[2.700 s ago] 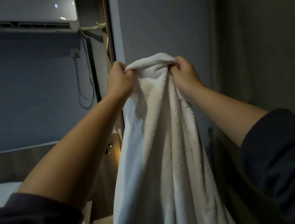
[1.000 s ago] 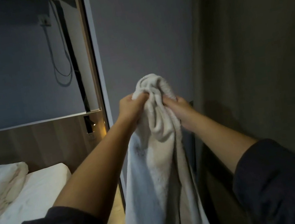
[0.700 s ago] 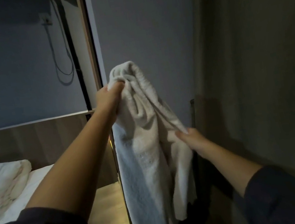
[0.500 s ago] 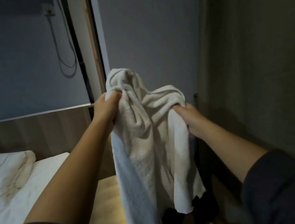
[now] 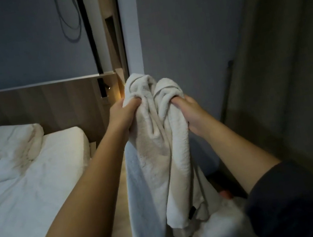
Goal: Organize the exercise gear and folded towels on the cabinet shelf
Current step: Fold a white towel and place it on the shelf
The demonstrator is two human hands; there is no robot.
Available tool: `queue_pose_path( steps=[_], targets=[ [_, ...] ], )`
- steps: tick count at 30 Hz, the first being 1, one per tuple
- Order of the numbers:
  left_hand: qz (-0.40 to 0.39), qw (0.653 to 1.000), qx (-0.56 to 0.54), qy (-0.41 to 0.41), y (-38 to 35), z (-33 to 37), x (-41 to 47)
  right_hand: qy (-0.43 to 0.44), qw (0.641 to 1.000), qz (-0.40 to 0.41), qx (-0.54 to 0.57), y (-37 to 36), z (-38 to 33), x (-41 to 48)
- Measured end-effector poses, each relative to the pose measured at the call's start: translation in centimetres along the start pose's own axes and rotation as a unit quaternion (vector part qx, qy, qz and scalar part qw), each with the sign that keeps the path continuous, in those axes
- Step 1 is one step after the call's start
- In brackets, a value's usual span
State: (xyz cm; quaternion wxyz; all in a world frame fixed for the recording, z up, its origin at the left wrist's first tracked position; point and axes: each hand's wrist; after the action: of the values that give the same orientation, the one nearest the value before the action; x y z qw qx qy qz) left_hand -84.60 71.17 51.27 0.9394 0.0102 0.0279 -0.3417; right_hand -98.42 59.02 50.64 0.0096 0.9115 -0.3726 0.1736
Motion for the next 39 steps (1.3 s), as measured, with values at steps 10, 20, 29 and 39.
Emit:
queue_pose_path(
  steps=[10, 20, 29, 39],
  targets=[
    [-0.025, 0.998, -0.039, 0.036, 10.0, -5.8, -0.3, -0.054, 0.992, 0.098, 0.065, -10.0, 6.6, -4.2],
    [-0.009, 0.998, -0.037, 0.041, 13.9, -8.4, 4.6, -0.087, 0.986, 0.136, 0.049, -14.6, 11.7, -0.6],
    [0.048, 0.996, -0.05, 0.055, 15.6, -10.2, 13.7, -0.126, 0.987, 0.087, 0.042, -16.7, 17.0, 8.4],
    [0.11, 0.991, -0.046, 0.059, 16.8, -10.4, 25.2, -0.164, 0.986, 0.024, -0.019, -18.1, 21.2, 21.4]
  ],
)
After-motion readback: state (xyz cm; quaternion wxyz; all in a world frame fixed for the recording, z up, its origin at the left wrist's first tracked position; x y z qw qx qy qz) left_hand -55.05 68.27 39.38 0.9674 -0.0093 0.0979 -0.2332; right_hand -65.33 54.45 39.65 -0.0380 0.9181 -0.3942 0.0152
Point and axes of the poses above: each hand's wrist, its own x-axis towards the middle knuckle, its own y-axis out of the back of the hand, z = x × y, and after that the axes turned 11 degrees about y, right-handed
